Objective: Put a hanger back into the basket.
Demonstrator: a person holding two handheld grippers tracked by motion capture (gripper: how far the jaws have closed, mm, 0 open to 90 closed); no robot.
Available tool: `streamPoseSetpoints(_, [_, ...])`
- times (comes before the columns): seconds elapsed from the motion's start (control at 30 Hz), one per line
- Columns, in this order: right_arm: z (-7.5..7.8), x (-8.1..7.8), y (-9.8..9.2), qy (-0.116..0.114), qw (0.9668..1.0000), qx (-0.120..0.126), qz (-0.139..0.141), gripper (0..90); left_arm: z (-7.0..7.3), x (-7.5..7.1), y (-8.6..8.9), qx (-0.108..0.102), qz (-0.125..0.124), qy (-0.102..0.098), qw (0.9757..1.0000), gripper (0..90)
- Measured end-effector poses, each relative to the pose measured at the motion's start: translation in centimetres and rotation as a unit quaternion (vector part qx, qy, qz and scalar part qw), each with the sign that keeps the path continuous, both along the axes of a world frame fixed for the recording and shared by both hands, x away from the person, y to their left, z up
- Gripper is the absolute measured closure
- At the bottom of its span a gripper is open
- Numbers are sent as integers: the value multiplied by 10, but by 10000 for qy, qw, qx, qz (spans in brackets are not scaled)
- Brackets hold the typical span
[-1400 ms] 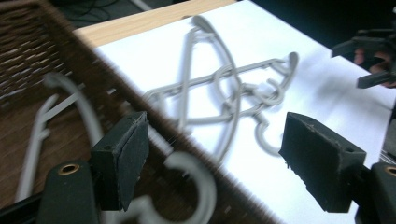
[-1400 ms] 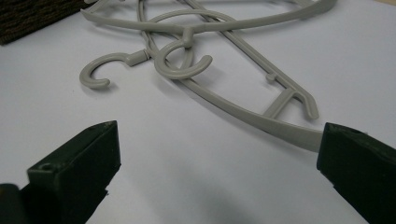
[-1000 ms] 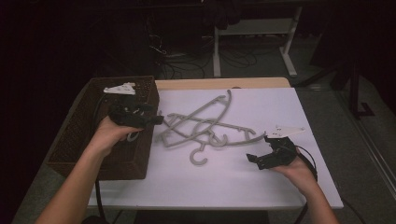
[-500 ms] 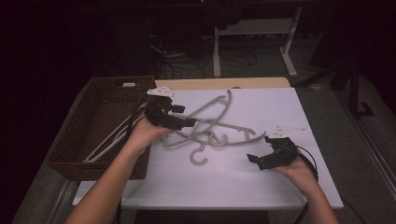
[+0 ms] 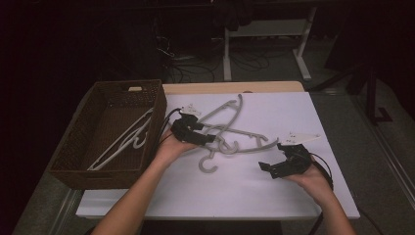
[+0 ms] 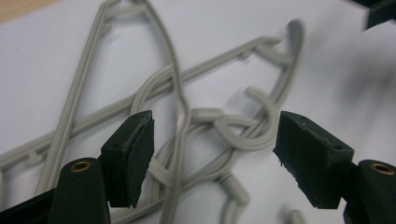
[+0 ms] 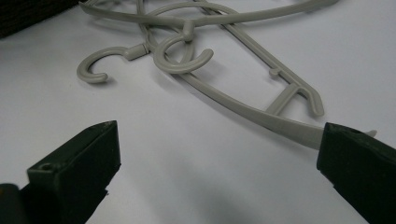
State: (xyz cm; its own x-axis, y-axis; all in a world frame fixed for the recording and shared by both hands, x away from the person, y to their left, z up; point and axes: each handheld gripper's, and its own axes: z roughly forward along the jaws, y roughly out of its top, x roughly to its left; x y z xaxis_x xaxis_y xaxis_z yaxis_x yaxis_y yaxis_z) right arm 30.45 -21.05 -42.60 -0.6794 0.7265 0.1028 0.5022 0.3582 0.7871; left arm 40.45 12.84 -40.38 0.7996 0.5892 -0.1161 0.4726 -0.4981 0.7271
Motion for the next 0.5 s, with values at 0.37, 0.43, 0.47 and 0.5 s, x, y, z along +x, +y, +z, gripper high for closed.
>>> streamPoseSetpoints(0.37, [-2, 1, 0, 27, 10000, -14, 17, 0, -36, 18, -1, 542, 164, 138, 9983, 360])
streamPoseSetpoints(0.43, [-2, 1, 0, 24, 10000, -13, 19, 0, -39, 20, -1, 610, 170, 153, 9979, 395])
streamPoseSetpoints(0.47, [-2, 1, 0, 28, 10000, -10, 16, 0, -40, 20, -1, 644, 172, 144, 9977, 405])
streamPoseSetpoints(0.5, [-2, 1, 0, 30, 10000, -7, 9, 0, -41, 21, -1, 685, 154, 131, 9974, 414])
